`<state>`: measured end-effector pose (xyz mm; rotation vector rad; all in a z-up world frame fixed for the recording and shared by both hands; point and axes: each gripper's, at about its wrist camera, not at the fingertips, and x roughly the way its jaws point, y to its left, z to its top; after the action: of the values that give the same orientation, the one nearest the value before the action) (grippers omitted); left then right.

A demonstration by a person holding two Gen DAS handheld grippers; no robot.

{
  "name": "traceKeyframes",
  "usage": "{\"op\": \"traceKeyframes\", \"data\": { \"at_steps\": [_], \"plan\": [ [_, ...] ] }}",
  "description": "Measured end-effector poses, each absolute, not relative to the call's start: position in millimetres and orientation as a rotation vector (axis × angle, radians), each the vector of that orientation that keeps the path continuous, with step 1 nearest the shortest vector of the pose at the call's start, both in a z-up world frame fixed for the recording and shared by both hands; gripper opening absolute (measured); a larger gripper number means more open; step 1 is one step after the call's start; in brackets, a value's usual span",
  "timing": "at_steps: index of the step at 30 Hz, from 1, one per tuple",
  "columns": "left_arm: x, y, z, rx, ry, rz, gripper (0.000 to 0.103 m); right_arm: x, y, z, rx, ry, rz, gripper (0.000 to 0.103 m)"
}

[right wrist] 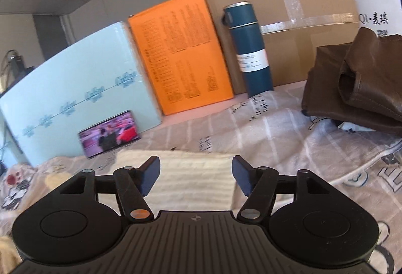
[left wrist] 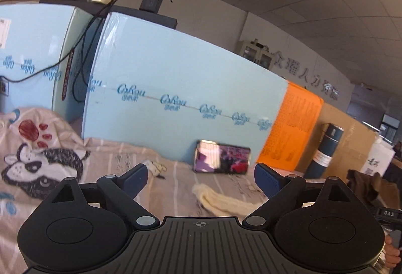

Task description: Fold clothes

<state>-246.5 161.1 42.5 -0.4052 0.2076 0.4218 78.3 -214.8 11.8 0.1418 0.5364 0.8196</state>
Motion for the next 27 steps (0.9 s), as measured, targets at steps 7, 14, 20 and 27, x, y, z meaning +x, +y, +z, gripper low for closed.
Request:
{"op": "traceKeyframes", "data": {
  "at_steps": [7, 14, 20, 27],
  "plan": [
    [-292, 118, 3, -0.490, 0.355, 0.253, 0.098, -12, -237, 4, 0.067, 0.591, 0.961, 0.071],
    [-295, 106, -27, -0.645, 0.440, 0.245, 0.099, -49, -256, -20, 0.171, 0.673, 0.969, 0.071],
    [-276, 114, -35, -0.763, 0.378, 0.331, 0.100, -65, -260, -28, 0.118, 0.650, 0.983, 0.073],
    [-235, 113, -29, -0.598, 0.381, 0.428, 0.022, -58, -266, -30, 0.159, 0.656, 1.006, 0.075]
  ]
}}
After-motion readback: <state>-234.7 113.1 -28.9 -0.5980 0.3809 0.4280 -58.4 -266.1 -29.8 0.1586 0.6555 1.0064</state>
